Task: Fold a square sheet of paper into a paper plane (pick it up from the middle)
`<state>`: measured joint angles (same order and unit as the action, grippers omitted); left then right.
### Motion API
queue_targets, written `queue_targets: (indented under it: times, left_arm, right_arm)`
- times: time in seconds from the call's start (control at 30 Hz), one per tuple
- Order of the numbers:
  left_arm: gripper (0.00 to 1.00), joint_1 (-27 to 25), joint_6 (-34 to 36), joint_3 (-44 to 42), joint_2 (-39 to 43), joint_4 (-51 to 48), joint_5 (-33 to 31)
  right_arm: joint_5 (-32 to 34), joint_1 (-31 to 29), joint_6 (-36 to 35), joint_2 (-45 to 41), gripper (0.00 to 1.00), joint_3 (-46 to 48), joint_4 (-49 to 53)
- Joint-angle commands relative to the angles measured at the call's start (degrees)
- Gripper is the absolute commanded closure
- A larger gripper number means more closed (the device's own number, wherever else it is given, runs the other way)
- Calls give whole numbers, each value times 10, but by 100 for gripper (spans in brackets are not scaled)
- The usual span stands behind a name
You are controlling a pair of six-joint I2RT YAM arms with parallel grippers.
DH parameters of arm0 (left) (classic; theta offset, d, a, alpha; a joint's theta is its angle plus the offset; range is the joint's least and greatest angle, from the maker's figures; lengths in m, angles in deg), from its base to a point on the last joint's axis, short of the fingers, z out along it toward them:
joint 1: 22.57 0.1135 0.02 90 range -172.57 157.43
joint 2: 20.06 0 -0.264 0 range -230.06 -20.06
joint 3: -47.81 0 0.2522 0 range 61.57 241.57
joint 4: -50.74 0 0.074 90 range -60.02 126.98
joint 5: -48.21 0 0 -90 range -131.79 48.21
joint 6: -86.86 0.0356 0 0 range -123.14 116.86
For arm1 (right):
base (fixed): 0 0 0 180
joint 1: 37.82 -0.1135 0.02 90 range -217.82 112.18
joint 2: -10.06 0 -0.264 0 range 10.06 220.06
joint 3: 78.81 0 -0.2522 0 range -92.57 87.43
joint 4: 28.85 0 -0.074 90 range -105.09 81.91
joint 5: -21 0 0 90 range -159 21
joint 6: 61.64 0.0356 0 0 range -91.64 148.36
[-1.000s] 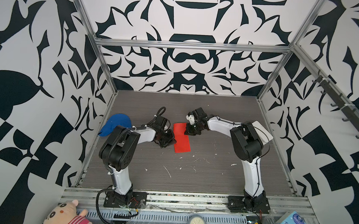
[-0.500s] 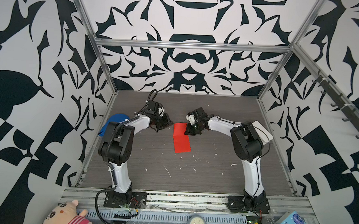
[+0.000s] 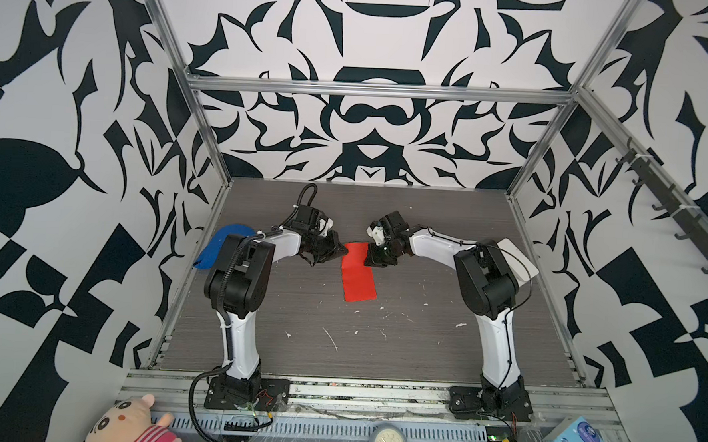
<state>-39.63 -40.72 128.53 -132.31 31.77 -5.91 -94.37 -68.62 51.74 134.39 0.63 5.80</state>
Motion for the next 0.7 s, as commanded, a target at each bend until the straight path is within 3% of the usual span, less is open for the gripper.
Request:
queue_targets:
  times: [0.0, 0.67]
  left_arm:
    - [92, -2, 13, 5, -21, -2, 4]
    - [93, 3, 16, 14, -61, -12, -37]
  right_arm:
    - [32, 2, -8, 29, 100, 1, 41]
    - [34, 2, -11, 30, 100, 2, 43]
